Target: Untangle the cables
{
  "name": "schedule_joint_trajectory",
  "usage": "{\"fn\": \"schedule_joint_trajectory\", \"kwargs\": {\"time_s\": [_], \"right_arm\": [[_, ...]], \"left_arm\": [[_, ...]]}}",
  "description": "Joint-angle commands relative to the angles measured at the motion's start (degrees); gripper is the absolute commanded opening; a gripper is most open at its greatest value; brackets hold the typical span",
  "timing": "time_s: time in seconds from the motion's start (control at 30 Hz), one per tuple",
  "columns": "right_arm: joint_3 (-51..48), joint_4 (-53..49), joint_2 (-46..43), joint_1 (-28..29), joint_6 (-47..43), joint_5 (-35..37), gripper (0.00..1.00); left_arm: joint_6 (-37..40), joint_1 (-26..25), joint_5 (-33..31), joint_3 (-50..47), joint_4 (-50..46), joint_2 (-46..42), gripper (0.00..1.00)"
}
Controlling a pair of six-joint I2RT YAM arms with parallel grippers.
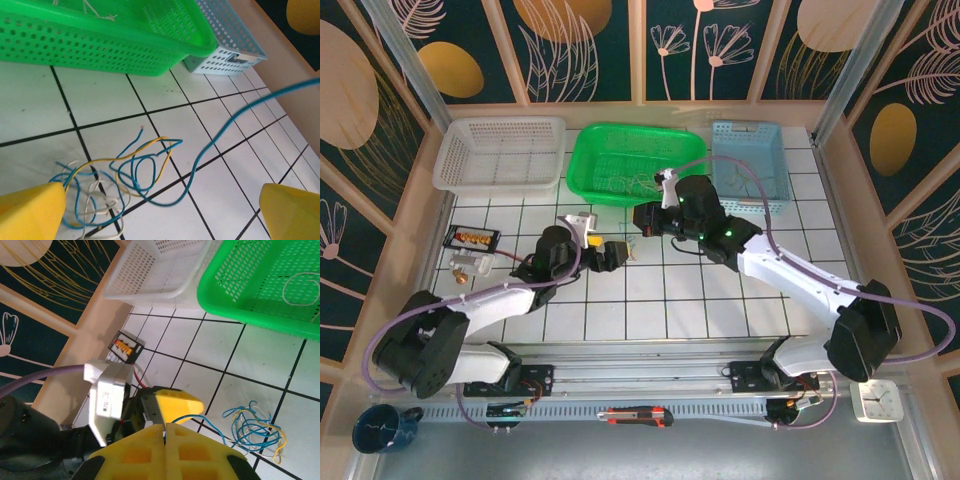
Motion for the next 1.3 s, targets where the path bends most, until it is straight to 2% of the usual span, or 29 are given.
{"fn": "schedule_joint_trajectory", "kwargs": {"time_s": [0.0, 0.1, 0.27, 0.37, 0.53, 0.6, 0.8, 0.93, 1.0, 1.07, 1.27], "right_arm": [[2.40, 1.58, -2.03, -0.02, 0.40, -2.12, 0.00], [3.54, 1.69, -2.73, 0.22, 0.94, -2.95, 0.00], [8.13, 1.90, -3.44, 0.57, 1.20, -4.43, 0.00], [11.78, 2.85, -3.53, 0.57, 1.54, -5.91, 0.00], [18.08, 6.05, -2.84, -0.72, 3.39, -10.48, 0.00], [20.56, 6.98, -2.66, -1.49, 3.80, -11.13, 0.00], [25.90, 9.81, -2.73, -4.04, 3.99, -11.19, 0.00], [26.98, 12.03, -3.10, -5.95, 5.08, -11.20, 0.00], [27.21, 12.49, -3.10, -6.82, 5.49, -11.53, 0.00], [27.17, 12.50, -3.10, -7.46, 5.66, -12.00, 0.00], [23.98, 12.72, -4.12, -8.66, 5.90, -11.71, 0.00]], "left_arm": [[2.60, -0.20, -2.41, 2.56, 4.70, 2.53, 0.98], [2.95, -0.24, -4.21, 4.21, 7.03, 4.87, 0.97], [2.40, -0.22, -3.35, 6.27, 11.16, 9.75, 0.86], [1.87, -0.24, -1.88, 6.33, 13.08, 12.39, 0.74], [1.72, -0.24, -0.05, 5.64, 14.08, 14.92, 0.44], [1.57, -0.23, 0.13, 4.70, 14.40, 15.12, 0.36], [0.87, -0.25, 0.01, 1.64, 15.45, 14.55, 0.31], [0.61, -0.24, -0.21, 0.20, 15.84, 14.18, 0.20], [0.44, -0.24, -0.26, -0.24, 15.84, 13.96, 0.20], [0.06, -0.25, -0.18, -0.41, 15.67, 13.43, 0.24], [-0.64, -0.24, 0.44, -0.96, 13.88, 9.45, 0.56]]}}
